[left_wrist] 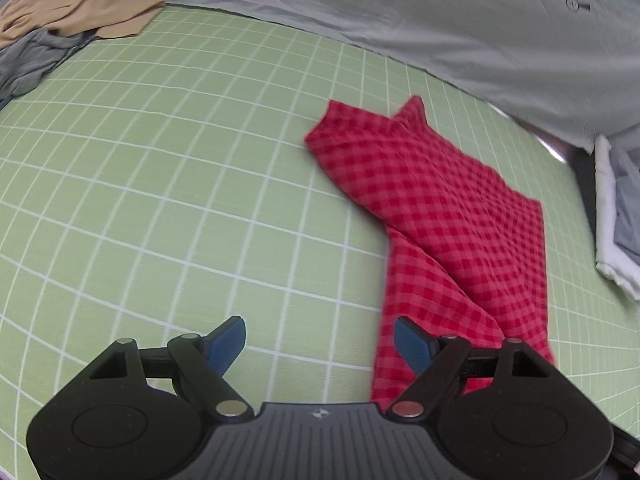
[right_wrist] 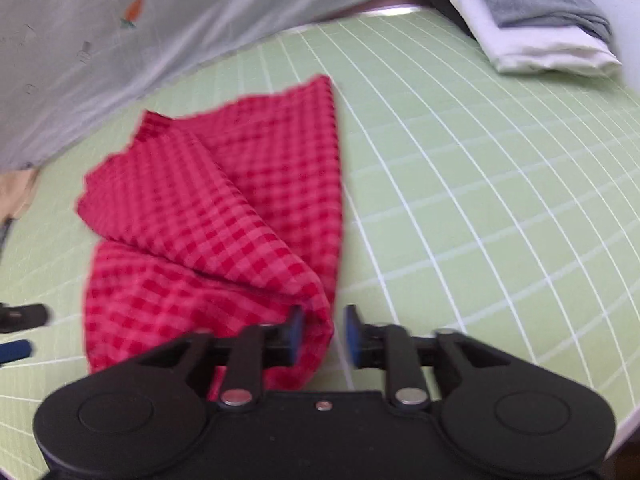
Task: Fold clothes
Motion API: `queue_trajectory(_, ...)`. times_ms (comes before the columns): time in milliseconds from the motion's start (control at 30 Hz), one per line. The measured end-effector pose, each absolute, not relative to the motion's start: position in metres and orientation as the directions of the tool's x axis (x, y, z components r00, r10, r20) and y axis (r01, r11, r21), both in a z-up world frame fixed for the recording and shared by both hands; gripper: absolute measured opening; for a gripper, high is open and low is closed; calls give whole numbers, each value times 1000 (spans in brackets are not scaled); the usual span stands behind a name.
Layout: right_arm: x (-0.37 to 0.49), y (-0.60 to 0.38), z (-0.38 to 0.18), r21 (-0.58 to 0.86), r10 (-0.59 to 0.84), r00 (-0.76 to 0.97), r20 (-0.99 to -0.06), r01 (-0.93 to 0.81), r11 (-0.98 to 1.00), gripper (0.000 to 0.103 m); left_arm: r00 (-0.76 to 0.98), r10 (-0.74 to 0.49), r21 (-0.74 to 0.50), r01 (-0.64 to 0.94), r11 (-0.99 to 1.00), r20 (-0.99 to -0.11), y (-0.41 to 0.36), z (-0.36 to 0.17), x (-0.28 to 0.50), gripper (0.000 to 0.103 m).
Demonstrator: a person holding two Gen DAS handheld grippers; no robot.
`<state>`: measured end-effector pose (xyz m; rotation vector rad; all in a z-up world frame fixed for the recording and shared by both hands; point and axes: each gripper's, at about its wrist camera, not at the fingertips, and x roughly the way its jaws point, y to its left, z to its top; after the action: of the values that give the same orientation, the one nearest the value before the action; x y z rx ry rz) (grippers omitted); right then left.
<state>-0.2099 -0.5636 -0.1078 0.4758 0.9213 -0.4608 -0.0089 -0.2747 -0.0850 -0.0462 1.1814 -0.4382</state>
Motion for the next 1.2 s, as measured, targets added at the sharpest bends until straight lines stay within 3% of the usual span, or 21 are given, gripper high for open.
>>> queue_trajectory(233, -186, -591, -91, 188, -215, 589, -779, 547, 816, 71, 262, -305, -209, 337, 918, -916, -312, -99, 10, 82)
queue_trajectory(300, -170, -595, -95, 162, -223, 584, -781, 534, 830, 88, 250, -292, -192, 359, 913, -923, -322, -103, 19, 82)
queue_trajectory(400, -142, -599, -101, 117, -225, 585, -779, 489, 865, 99, 253, -280, -171, 380, 909, -926, -331, -107, 36, 82)
queue_trajectory(567, -90, -604, -110, 76, -197, 586, -786, 407, 910, 102, 255, -252, -143, 381, 914, -934, -342, -116, 56, 84)
queue_trajectory(633, -75, -605, -113, 99, -161, 589, -792, 384, 918, 99, 258, -235, -124, 381, 916, -937, -347, -121, 60, 89)
queue_trajectory(800, -44, -598, -122, 164, -57, 605, -794, 303, 939, 76, 278, -189, -73, 381, 922, -942, -359, -128, 70, 93)
queue_trajectory(967, -21, -583, -132, 184, 13, 599, -801, 225, 957, 58, 294, -157, -33, 386, 922, -943, -370, -132, 81, 97)
queue_trajectory(1033, -16, -580, -134, 182, 22, 597, -802, 209, 961, 47, 301, -143, -19, 380, 925, -943, -374, -134, 85, 98)
queue_trajectory(1100, -12, -578, -135, 187, 38, 600, -799, 189, 964, 21, 307, -130, -6, 373, 928, -943, -378, -136, 89, 99)
queue_trajectory(1167, -11, -576, -135, 180, 38, 609, -792, 173, 968, 3, 311, -120, 3, 369, 930, -943, -380, -138, 91, 102)
queue_trajectory(1200, -11, -576, -135, 172, 34, 614, -789, 167, 971, 2, 312, -116, 7, 366, 931, -943, -381, -139, 91, 102)
